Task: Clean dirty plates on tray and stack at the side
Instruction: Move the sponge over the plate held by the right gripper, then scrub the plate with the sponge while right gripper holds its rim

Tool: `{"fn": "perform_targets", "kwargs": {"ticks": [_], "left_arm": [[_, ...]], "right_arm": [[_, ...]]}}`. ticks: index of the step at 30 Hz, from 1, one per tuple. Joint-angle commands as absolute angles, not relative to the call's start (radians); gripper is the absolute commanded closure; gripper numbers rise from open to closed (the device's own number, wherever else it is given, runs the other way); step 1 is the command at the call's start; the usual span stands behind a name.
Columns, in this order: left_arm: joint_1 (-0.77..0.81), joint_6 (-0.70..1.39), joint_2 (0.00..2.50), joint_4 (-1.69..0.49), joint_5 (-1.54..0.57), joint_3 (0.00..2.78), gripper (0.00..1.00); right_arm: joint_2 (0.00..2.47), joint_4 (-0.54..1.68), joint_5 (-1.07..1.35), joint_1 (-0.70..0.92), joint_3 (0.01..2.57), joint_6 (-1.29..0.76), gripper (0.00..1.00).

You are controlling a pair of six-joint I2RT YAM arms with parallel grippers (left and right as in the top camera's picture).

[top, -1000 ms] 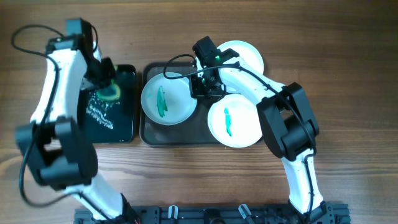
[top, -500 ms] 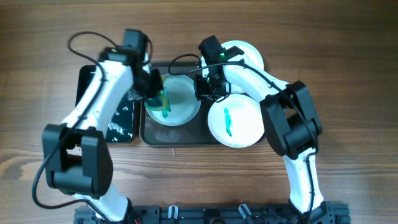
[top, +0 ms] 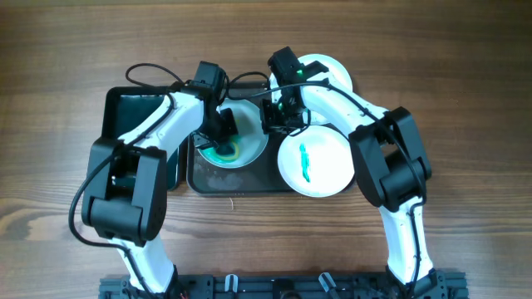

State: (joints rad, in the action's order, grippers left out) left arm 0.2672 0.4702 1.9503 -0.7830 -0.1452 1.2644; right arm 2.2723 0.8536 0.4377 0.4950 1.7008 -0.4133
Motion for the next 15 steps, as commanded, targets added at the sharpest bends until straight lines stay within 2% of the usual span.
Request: {"fn": "perform_targets", "kwargs": {"ticks": [1, 3, 5, 7, 10, 15], "left_arm": [[0.271, 0.355, 2.016, -0.742, -0.409, 1.249, 0.96], [0.271, 0.212, 2.016, -0.694, -0.663, 1.249, 0.96], [0.271, 0.233, 2.016, -0.659, -0.683, 1.251, 0.96], [0.268, 0.311, 2.014, -0.638, -0.570, 1.253, 0.96], [0.261, 0.448, 2.014, -0.653, -0.289, 1.272, 0.96], [0.260, 0.612, 2.002, -0.782, 0.146, 1.334, 0.96]], "right_arm": [[2.271, 0.857, 0.518, 0.476, 1.693, -0.368, 0.95], [2.272, 0.857, 0.518, 0.476, 1.693, -0.367, 0.96], [2.272, 0.857, 0.518, 0.476, 1.693, -0.366, 0.96], [2.273, 0.857, 0.518, 0.476, 1.693, -0.366, 0.96], [2.275, 0.857, 0.518, 0.476, 1.693, -0.366, 0.96], [2.291, 0.858, 0.523, 0.476, 1.693, -0.366, 0.96]]}}
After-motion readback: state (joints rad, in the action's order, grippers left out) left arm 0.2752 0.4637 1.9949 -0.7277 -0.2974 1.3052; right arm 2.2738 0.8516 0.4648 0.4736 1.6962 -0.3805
